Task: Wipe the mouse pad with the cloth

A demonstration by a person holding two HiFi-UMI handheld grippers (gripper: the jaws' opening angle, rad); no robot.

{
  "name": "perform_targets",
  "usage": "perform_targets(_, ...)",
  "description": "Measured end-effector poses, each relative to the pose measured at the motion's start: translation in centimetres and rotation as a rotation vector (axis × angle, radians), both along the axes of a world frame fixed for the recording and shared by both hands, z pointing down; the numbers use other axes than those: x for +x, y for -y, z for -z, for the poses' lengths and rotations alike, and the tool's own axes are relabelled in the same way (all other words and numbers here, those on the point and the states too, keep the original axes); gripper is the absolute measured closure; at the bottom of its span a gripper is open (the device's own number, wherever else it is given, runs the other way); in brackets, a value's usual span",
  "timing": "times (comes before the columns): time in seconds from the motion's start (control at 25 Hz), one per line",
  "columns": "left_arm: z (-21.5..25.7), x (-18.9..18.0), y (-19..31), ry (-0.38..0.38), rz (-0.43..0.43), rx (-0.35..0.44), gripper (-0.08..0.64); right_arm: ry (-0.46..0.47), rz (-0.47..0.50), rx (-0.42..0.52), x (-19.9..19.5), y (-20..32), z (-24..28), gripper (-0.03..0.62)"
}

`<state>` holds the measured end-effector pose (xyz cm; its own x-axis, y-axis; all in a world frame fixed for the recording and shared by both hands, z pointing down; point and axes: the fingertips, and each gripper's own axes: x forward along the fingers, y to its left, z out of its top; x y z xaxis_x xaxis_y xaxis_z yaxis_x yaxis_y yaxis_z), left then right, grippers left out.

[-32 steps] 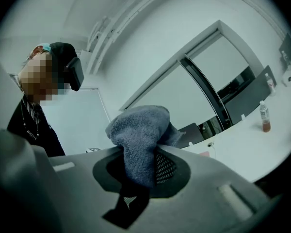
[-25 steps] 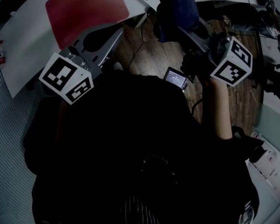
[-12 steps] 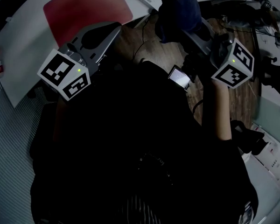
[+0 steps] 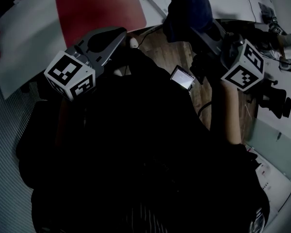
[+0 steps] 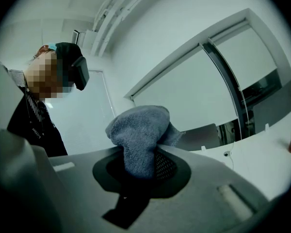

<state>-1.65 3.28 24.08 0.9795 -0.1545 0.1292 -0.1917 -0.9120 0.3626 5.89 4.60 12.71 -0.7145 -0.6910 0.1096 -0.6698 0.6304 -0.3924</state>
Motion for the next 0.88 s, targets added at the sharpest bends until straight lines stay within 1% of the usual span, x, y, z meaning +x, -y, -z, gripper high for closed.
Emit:
perform_targets(0.08, -2.0, -1.8, -2.2, 0.019, 0.053, -0.012, 0.551, -0.014, 0.046, 0.01, -1.4, -1.4, -0.8, 0.525)
perform_targets(0.12, -2.7, -3.3, -2.4, 0.018, 0.079, -0.019, 0.551, -0.025, 0.068, 0.009, -2.4, -1.2, -1.5, 0.525)
perform_targets(0.24, -3.1, -7.1, 0.5, 0.0, 0.16, -0.039, 0.551, -0.041, 0.127, -0.008, -4.7, 2.3, -2.6, 0.525)
perform_targets(0.32, -3.7, -8.5, 2.6, 0.024, 0.203, -0.052, 0.551, -0.026, 0.151, -0.026, -5.3, 4.5, -3.0, 0.525)
perform_targets(0.48, -6.0, -11.1, 2.4, 0.058, 0.252, -0.066, 0.551, -0.007, 0.21, -0.049, -8.0, 5.1, -5.2, 0.525)
perform_targets(0.56, -5.8, -11.4, 2.4, 0.07, 0.266, -0.051, 0.551, 0.005, 0.229, -0.054, -8.4, 5.6, -5.6, 0.525)
perform_targets(0.64, -5.6, -11.0, 2.9, 0.087, 0.267, -0.039, 0.551, 0.027, 0.239, -0.057, -7.9, 6.6, -5.7, 0.525)
perform_targets(0.88, -6.5, -8.1, 5.3, 0.134, 0.258, -0.046, 0.551, 0.074, 0.252, -0.062, -5.1, 10.1, -6.8, 0.525)
